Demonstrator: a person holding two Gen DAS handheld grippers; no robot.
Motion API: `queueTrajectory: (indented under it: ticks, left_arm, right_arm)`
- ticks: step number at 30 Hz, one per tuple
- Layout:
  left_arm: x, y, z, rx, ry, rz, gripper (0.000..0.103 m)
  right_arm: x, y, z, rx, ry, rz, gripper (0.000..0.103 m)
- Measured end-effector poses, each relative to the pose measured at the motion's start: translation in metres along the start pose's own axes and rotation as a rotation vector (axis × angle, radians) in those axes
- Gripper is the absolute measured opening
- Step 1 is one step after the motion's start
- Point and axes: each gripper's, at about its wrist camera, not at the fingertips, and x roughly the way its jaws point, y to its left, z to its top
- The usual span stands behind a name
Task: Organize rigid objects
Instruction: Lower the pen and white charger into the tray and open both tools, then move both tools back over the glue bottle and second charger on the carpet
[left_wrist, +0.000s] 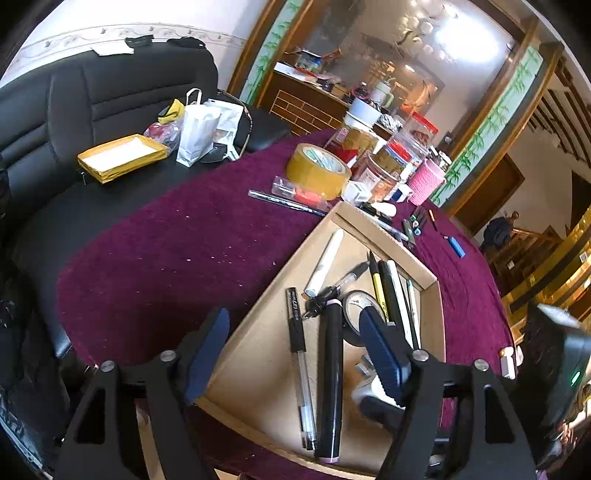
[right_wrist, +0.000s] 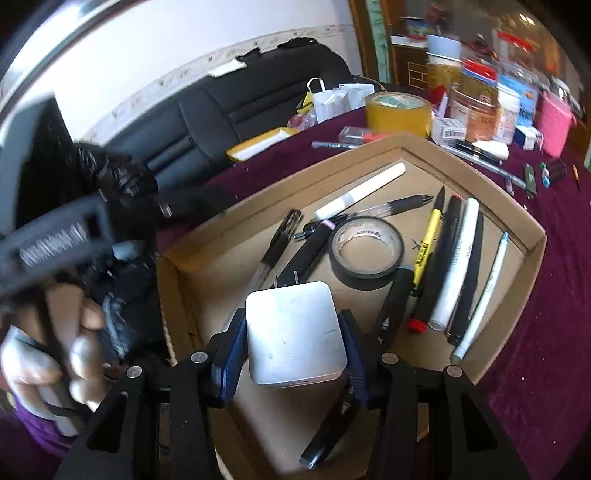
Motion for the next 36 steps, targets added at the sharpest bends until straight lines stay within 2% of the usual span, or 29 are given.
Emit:
queueTrajectory:
  ticks: [3, 5, 6, 8, 11, 16, 21, 24, 30, 36]
  left_arm:
    - [0.0, 0.001, 0.001, -0.004, 0.003, -0.003, 0.074]
    - [-0.001, 0.001, 0.001, -0.003, 0.001, -0.002, 0.074]
    - [-0.001, 0.001, 0.0, -0.001, 0.0, -0.002, 0.074]
    - [-0.002, -0.001, 0.0, 0.003, -0.003, -0.005, 0.074]
    - [-0.003, -0.014, -0.001, 0.026, -0.011, -0.008, 0.074]
    - [-0.008, -0.046, -0.005, 0.096, -0.038, -0.015, 0.075]
    - [-0.011, -0.09, -0.014, 0.192, -0.069, -0.018, 0.081]
    - [-0.01, -0.111, -0.017, 0.238, -0.07, -0.022, 0.081]
    - [-0.001, -0.157, -0.032, 0.331, -0.043, -0.033, 0.081]
    - [0.005, -0.191, -0.047, 0.405, -0.012, -0.057, 0.081]
  right_arm:
    - [0.004, 0.005, -0.004, -0.043, 0.005, -0.058, 0.054]
    - [0.001, 0.007, -0.004, -0.057, -0.002, -0.067, 0.056]
    - [-0.005, 0.006, -0.005, -0.058, -0.017, -0.067, 0.058]
    - [-0.016, 0.005, -0.005, -0.061, -0.053, -0.075, 0.067]
    - [-0.04, 0.0, -0.009, -0.074, -0.126, -0.137, 0.072]
    - [-0.078, -0.03, -0.021, -0.04, -0.225, -0.31, 0.078]
    - [-0.111, -0.07, -0.035, 0.03, -0.278, -0.463, 0.082]
    - [-0.128, -0.092, -0.047, 0.064, -0.299, -0.542, 0.084]
    - [-0.154, -0.126, -0.071, 0.117, -0.311, -0.626, 0.085]
    - [-0.174, -0.153, -0.09, 0.184, -0.324, -0.659, 0.085]
